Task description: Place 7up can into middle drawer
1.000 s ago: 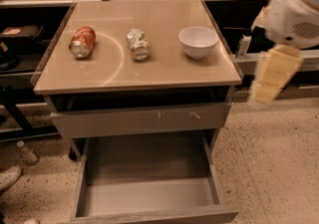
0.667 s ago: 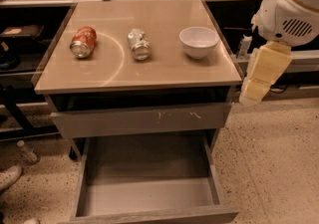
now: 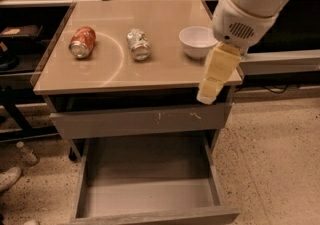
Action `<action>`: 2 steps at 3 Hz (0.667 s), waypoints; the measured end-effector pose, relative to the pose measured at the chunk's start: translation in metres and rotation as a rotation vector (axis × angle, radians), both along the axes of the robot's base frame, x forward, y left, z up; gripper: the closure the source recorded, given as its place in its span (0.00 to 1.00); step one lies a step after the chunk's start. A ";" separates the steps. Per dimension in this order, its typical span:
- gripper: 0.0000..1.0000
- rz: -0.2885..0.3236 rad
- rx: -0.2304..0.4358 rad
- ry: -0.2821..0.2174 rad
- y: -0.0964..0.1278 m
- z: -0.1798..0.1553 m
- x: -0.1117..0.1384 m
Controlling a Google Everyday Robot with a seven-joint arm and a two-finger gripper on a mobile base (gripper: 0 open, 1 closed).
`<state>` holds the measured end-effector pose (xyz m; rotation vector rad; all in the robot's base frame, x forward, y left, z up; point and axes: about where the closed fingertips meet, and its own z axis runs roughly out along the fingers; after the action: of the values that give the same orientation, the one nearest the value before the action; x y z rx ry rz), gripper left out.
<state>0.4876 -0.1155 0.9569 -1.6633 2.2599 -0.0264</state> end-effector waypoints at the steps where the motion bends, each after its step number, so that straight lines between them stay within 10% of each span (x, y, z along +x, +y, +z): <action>1: 0.00 -0.011 0.012 0.035 0.039 -0.010 0.030; 2: 0.00 -0.009 0.015 0.032 0.043 -0.010 0.030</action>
Offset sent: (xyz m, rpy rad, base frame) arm 0.0244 0.0329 -0.0081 0.0117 0.0302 -0.0103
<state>0.5177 -0.0725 0.9472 -1.6575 2.2847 0.0154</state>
